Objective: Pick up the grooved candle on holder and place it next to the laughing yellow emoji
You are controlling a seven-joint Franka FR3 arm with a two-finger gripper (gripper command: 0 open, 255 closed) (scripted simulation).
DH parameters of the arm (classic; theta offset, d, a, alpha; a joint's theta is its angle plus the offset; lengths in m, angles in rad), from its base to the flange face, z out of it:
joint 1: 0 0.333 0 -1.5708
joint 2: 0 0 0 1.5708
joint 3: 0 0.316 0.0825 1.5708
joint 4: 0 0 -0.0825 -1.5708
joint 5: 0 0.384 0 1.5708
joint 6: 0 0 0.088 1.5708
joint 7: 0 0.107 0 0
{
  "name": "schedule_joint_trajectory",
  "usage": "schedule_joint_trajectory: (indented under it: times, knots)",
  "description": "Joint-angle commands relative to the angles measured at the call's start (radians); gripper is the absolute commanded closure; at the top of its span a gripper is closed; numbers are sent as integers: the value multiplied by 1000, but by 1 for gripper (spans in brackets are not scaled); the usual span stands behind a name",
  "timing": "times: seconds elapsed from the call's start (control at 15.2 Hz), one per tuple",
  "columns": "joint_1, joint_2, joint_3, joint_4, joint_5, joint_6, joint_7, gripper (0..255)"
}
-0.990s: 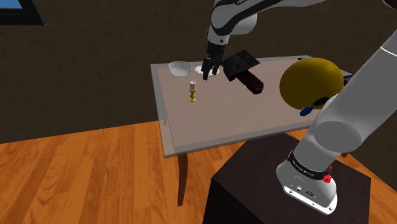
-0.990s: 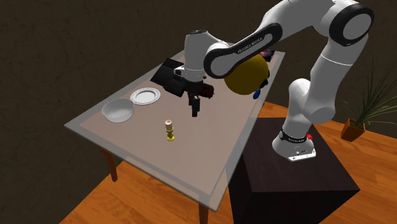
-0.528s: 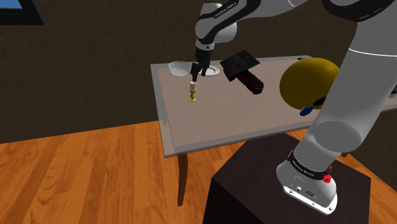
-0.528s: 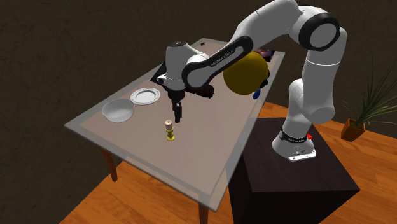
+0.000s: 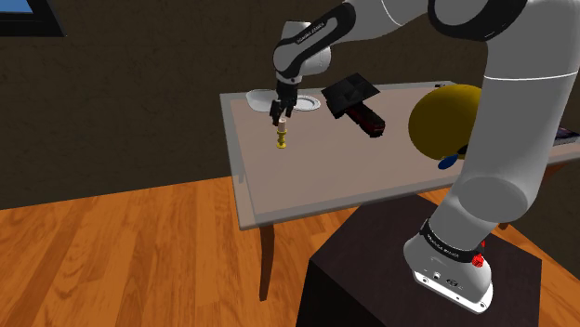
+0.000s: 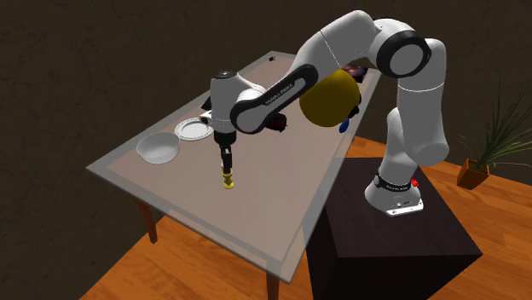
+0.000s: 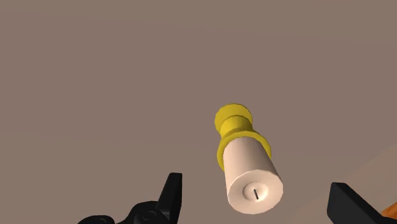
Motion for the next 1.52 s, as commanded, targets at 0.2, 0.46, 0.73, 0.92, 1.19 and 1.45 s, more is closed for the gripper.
schedule_joint_trajectory:
  times: [0.2, 0.46, 0.73, 0.92, 1.19, 1.45]
  knots:
    - [1, 33, 3, -7, 4, 41, -2, 0]
    - [1, 33, 3, -7, 4, 41, -2, 0]
    - [1, 33, 3, -7, 4, 40, -2, 255]
    - [1, 33, 3, -7, 4, 40, -2, 255]
    - [1, 34, 3, -6, 4, 40, -2, 255]
    - [2, 11, 1, 4, 0, 7, 2, 255]
